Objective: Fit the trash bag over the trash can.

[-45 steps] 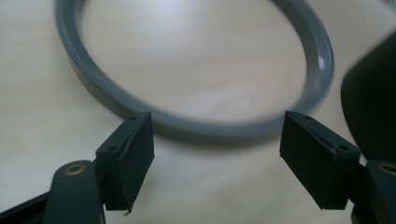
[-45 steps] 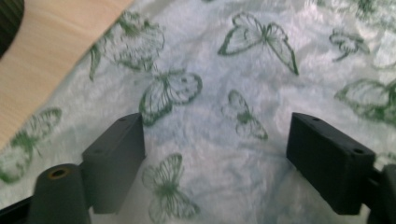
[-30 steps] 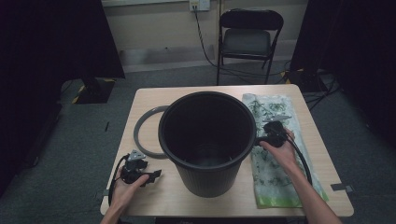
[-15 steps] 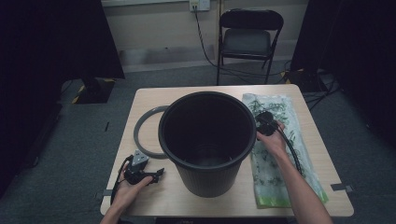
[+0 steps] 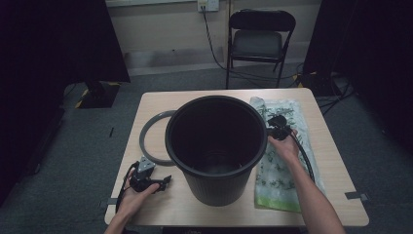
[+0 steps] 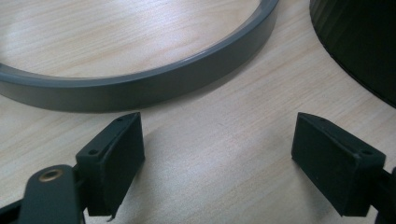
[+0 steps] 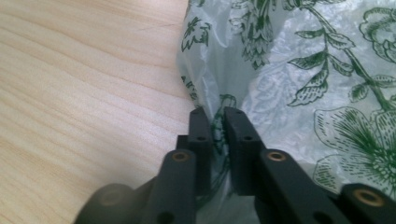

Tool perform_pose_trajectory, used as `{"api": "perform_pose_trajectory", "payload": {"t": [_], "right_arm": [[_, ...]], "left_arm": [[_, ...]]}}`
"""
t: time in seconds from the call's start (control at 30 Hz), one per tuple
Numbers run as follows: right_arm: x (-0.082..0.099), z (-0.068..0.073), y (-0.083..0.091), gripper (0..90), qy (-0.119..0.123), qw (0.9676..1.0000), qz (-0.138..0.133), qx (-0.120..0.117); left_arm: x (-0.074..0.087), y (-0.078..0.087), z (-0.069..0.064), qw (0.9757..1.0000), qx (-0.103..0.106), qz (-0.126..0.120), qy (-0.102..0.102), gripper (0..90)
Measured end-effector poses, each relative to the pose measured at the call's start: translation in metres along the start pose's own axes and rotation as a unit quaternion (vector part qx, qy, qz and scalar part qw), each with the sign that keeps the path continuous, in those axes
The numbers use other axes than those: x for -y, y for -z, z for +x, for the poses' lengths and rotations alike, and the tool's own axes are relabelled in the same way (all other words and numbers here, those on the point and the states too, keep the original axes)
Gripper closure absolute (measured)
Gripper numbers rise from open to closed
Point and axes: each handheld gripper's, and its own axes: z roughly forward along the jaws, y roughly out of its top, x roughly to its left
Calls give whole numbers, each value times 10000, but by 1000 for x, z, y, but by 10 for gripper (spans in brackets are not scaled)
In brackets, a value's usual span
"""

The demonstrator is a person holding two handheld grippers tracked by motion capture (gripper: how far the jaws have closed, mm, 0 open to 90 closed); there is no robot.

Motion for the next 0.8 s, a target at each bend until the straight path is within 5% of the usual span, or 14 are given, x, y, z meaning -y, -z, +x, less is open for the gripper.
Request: {"api": "perform_pose_trajectory", "payload": {"t": [0.17,0.3,0.57,0.73,0.8], "right_arm": [[1,-4,3,900,-258,9995,-26,-203],[-4,-2,10,900,-287,9985,-224,-411],[-12,-1,29,900,-443,9944,-496,-820],[-28,3,49,900,-366,9906,-834,-1022],[-33,6,56,900,-271,9901,-866,-1073]], "left_arm": [[-2,2,1,9999,-20,133,6,178],[-4,9,5,9993,139,260,230,204],[-15,24,3,9968,550,-210,548,203],[-29,31,-1,9964,530,-468,476,219],[-35,33,-1,9944,629,-618,582,229]]}}
